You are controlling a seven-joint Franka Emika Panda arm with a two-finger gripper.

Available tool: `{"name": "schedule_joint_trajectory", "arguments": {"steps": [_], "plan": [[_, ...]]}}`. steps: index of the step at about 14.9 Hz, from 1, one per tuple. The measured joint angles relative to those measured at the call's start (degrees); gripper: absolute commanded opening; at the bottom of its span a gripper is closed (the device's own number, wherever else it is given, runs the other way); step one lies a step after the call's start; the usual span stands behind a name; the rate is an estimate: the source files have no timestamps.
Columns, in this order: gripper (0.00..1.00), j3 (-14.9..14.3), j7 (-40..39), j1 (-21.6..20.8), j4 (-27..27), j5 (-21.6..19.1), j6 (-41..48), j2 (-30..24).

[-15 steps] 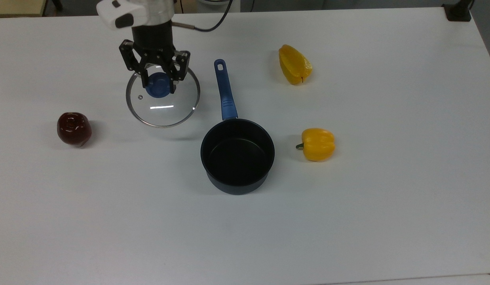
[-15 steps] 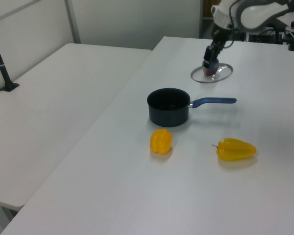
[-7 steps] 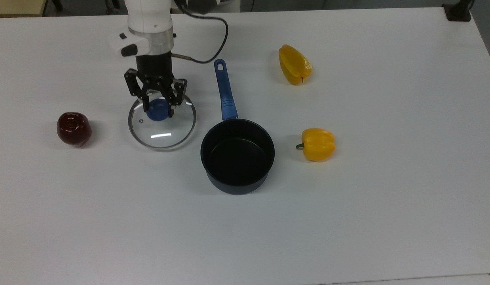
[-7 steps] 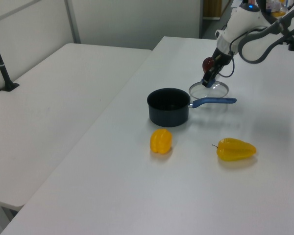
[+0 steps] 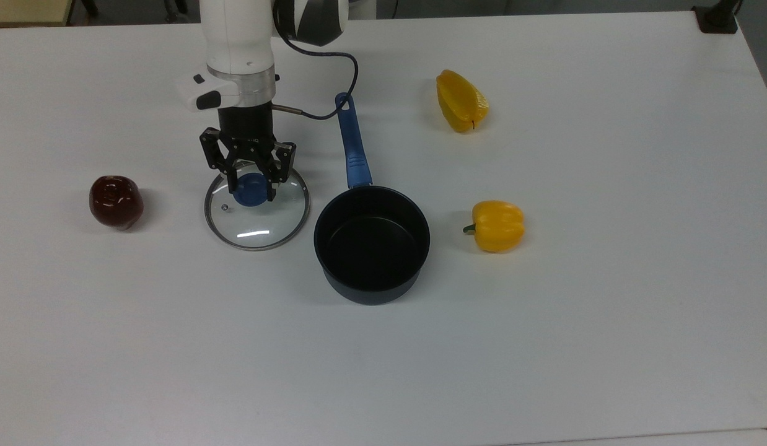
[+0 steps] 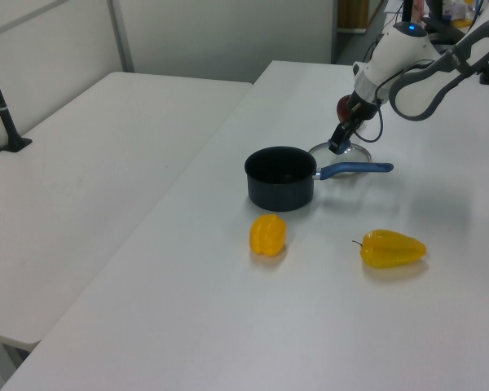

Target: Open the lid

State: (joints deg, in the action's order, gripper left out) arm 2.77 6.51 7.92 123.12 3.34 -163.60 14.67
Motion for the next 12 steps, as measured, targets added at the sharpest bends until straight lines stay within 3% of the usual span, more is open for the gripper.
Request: {"name": "schedule_joint_trajectory", "arguments": {"steps": [6, 8, 12], "plan": [[1.0, 0.09, 0.0, -0.35, -3.08, 0.0, 2.4, -1.64], [1.0, 0.11, 0.0, -0.49, -7.04, 0.0, 10.47, -3.62], [1.0, 0.34, 0.0, -0.88, -19.86, 0.0, 36.92, -8.09]]}}
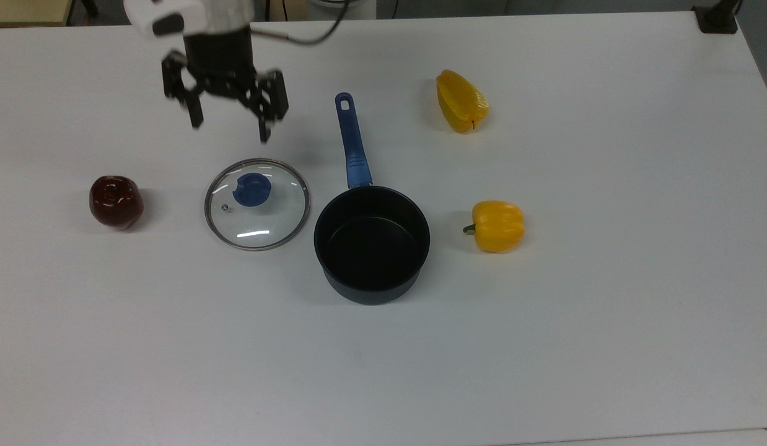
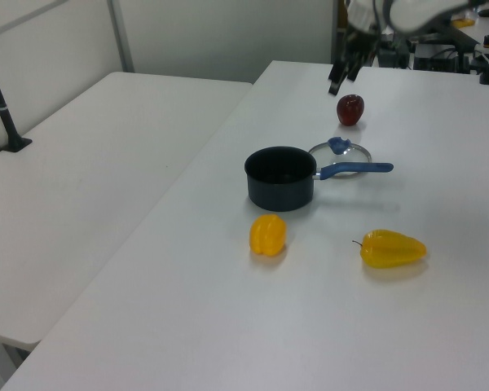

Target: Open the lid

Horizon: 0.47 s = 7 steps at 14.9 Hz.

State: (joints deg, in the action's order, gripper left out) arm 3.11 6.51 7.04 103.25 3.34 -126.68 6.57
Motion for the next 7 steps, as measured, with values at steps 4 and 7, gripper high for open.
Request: {"name": "schedule_joint_trajectory", "arguments": {"steps": [4, 7], "plan": [[1.0, 0.09, -0.04, -3.6, -9.32, 0.0, 20.14, -1.66], [1.0, 0.08, -0.03, -6.8, -10.65, 0.0, 27.43, -3.05]]}}
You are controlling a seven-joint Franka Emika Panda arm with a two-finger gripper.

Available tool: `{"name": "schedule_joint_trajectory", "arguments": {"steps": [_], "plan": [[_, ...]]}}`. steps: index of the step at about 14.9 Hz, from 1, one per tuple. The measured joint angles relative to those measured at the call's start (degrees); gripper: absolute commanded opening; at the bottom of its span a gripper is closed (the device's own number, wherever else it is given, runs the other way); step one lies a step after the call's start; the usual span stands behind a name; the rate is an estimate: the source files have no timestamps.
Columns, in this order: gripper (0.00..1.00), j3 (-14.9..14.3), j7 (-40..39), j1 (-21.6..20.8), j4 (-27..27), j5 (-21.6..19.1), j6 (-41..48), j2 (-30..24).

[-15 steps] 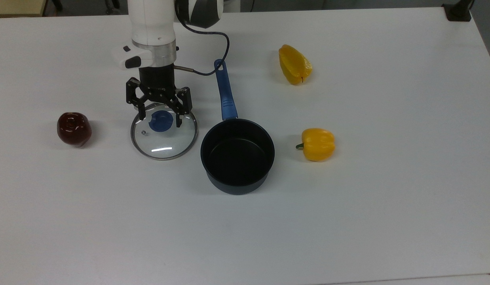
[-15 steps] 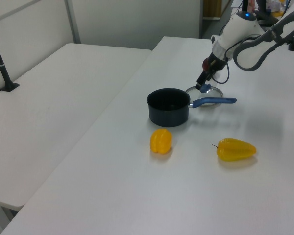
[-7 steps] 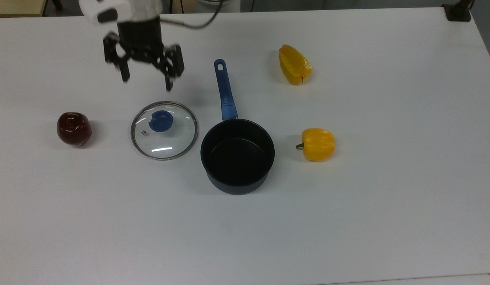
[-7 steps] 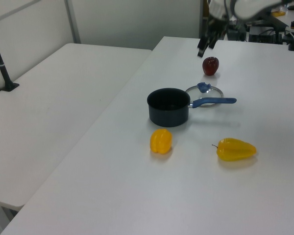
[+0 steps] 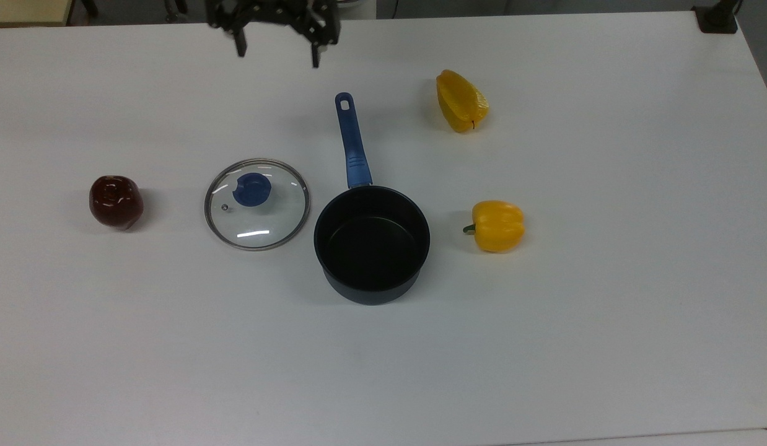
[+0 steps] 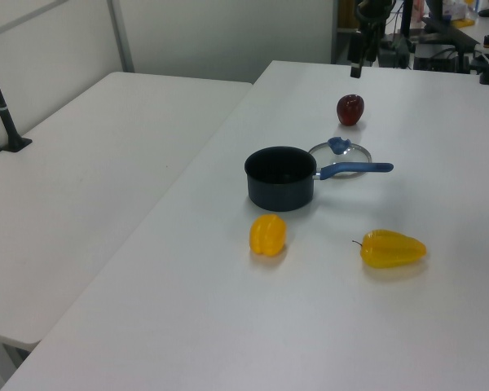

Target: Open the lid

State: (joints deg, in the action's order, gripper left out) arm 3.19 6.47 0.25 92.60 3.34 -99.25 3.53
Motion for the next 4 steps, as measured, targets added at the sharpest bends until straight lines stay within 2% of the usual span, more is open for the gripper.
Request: {"name": "schedule_joint_trajectory", "arguments": {"steps": [4], "plan": [[1.0, -0.08, 0.0, -1.24, -0.05, 0.0, 5.99, -1.35]]}}
